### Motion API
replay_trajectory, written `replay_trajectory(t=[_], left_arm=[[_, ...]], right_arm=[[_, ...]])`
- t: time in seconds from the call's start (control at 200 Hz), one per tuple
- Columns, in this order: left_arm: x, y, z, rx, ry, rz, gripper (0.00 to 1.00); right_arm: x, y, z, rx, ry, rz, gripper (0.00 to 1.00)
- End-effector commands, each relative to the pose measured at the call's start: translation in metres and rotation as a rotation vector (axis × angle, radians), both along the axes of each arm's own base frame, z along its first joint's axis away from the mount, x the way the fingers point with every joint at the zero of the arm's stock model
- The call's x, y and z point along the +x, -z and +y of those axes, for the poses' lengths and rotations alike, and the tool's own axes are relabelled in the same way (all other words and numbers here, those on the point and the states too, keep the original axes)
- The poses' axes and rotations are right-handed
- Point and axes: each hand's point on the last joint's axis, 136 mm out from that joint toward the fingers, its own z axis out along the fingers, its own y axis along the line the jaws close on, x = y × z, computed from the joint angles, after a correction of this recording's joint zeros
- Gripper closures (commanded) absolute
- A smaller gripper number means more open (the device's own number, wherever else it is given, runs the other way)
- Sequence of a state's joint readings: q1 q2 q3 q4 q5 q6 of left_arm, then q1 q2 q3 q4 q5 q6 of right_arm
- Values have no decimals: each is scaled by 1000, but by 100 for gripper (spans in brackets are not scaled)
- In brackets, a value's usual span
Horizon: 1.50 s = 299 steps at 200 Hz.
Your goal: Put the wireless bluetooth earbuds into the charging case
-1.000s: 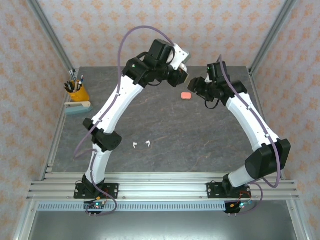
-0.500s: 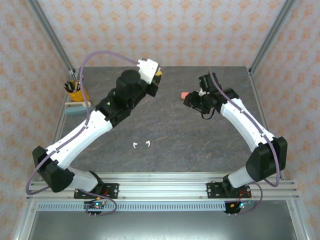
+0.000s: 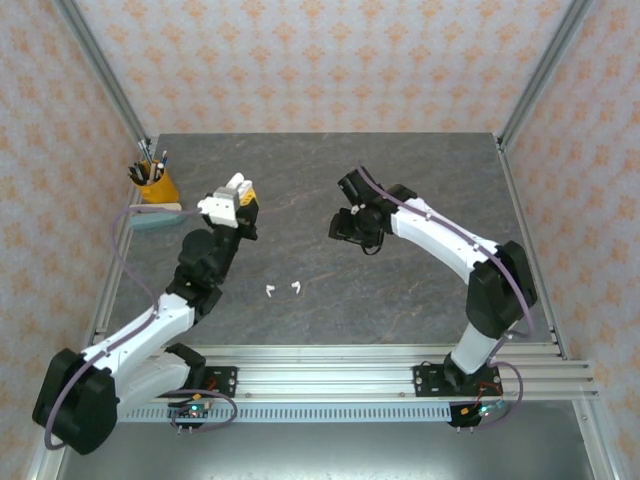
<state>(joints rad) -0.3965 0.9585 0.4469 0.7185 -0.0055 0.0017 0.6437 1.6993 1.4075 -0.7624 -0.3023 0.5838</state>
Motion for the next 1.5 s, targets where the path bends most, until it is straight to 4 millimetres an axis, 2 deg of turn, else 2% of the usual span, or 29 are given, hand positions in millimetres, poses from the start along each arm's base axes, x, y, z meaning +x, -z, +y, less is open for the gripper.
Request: replay_trajectory(t=[0.0,0.12,0.26,0.43,0.55,0.746,0.946,1.226,1.491], left_arm=[[-34,-46,-18,-84,206,-182,100],[-55,-40,-30,-80,324,-178,100],[-70,-33,-40,-90,425,-169,100],[-75,-33,-49,-60,490,-160,100],[-72,-39,-46,-20,468,-165,100],[-62,-56,-27,-8,349,-207,100],[-59,-79,-14,21,269,-252,100],[-62,-112,-3,29,207,-325,100],[-65,-127,0,32,195,-358,100]], right_arm=[[6,-6,12,-14,36,-20,49],[6,-2,26,-36,31,-14,49],[6,1,42,-35,37,-6,49],[4,3,60,-41,28,-5,49],[-1,4,75,-52,15,-3,49],[-14,17,105,-58,-3,30,49],[-29,41,125,-102,-11,88,50],[-45,61,150,-145,-13,137,49],[-55,78,168,-218,-49,154,47]])
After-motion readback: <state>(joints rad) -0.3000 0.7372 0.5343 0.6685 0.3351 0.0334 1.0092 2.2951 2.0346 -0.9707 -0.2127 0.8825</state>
